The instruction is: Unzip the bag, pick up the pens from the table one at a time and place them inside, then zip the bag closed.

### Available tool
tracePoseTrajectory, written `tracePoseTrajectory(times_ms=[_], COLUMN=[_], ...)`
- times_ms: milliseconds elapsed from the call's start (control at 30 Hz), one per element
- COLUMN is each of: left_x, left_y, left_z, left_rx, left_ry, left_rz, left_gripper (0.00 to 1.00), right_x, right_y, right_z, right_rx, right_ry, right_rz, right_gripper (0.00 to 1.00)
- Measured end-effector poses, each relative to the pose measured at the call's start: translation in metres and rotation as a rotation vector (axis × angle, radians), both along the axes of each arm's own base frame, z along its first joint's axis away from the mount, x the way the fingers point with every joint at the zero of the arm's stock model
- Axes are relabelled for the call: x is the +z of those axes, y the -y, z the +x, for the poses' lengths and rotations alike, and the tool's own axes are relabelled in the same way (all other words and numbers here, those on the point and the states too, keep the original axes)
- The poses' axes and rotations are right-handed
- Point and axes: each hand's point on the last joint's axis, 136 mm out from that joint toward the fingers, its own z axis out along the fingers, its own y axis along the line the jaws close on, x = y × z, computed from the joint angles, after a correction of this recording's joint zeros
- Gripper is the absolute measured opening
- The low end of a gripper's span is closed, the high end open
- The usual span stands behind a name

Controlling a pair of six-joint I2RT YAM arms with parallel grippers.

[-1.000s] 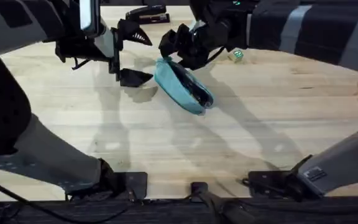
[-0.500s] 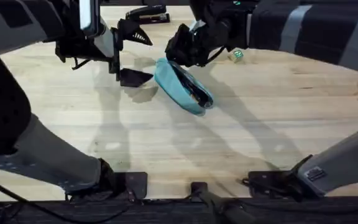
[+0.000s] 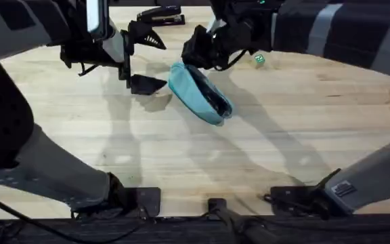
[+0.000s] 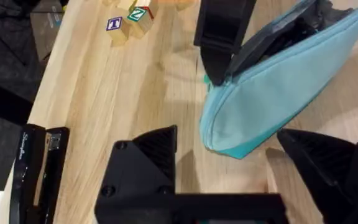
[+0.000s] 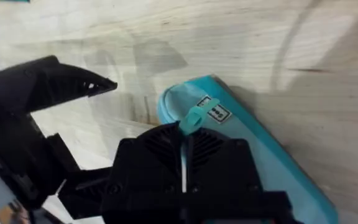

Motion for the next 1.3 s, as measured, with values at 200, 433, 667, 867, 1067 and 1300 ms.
tracePoseTrajectory(times_ms=[200,433,667,867,1067,1300], left_x=[0.0,0.0,0.0,0.0,0.001,0.001], left_y=[0.0,0.0,0.0,0.0,0.0,0.0], left_z=[0.0,0.0,0.001,0.001,0.0,0.0], left_rx=[0.0,0.0,0.0,0.0,0.0,-0.001], left_ry=[0.0,0.002,0.003,0.003,0.004,0.001], left_rz=[0.0,0.0,0.0,0.0,-0.003,-0.004], left_gripper=[0.993,0.993,0.993,0.993,0.993,0.993], right_x=[0.006,0.014,0.026,0.034,0.043,0.045], right_y=[0.0,0.0,-0.009,-0.022,-0.023,-0.022], right_z=[-0.001,-0.002,-0.009,-0.012,-0.013,-0.014], right_rx=[0.096,0.237,0.403,0.507,0.531,0.537], right_ry=[0.073,0.183,0.317,0.415,0.454,0.461], right_rz=[-0.042,-0.11,-0.173,-0.198,-0.206,-0.209], right_gripper=[0.031,0.032,0.032,0.032,0.032,0.032])
